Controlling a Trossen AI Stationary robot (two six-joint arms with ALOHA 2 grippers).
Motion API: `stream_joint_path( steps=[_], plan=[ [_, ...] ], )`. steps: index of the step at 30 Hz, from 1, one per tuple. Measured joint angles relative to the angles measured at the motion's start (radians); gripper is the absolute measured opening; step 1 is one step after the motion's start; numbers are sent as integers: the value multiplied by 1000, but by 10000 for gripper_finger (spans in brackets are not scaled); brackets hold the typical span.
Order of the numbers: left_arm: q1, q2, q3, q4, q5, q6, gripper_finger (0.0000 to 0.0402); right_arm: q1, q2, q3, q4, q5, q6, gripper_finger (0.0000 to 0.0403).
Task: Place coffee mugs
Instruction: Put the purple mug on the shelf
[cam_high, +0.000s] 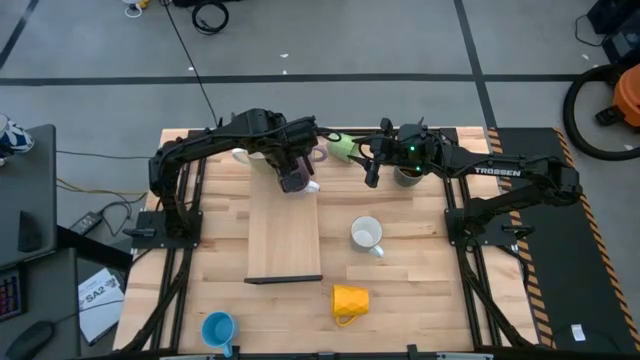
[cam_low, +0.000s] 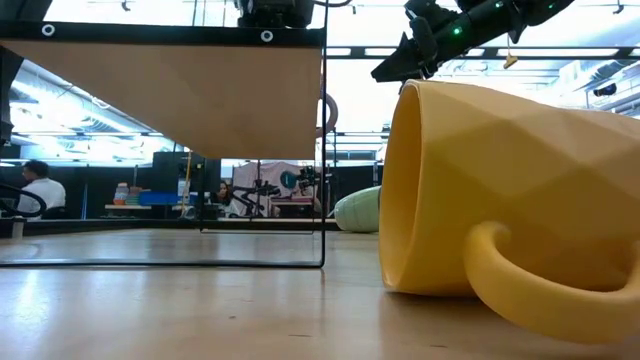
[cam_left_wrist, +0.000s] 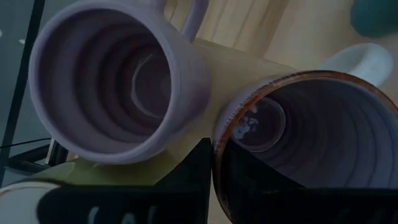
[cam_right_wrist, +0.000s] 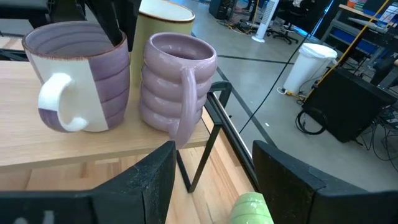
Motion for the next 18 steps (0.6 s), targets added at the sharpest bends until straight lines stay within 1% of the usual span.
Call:
stream_joint_path(
  steps=[5,8,18],
  plan=[
    [0,0,0,0,-2,-24,39,0,0,0,0,0,0,218],
    [0,0,0,0,-16,-25,47,0,0,0,0,0,0,218],
    [-1,0,0,3,-33,-25,115,0,0,0,0,0,0,218]
  ],
)
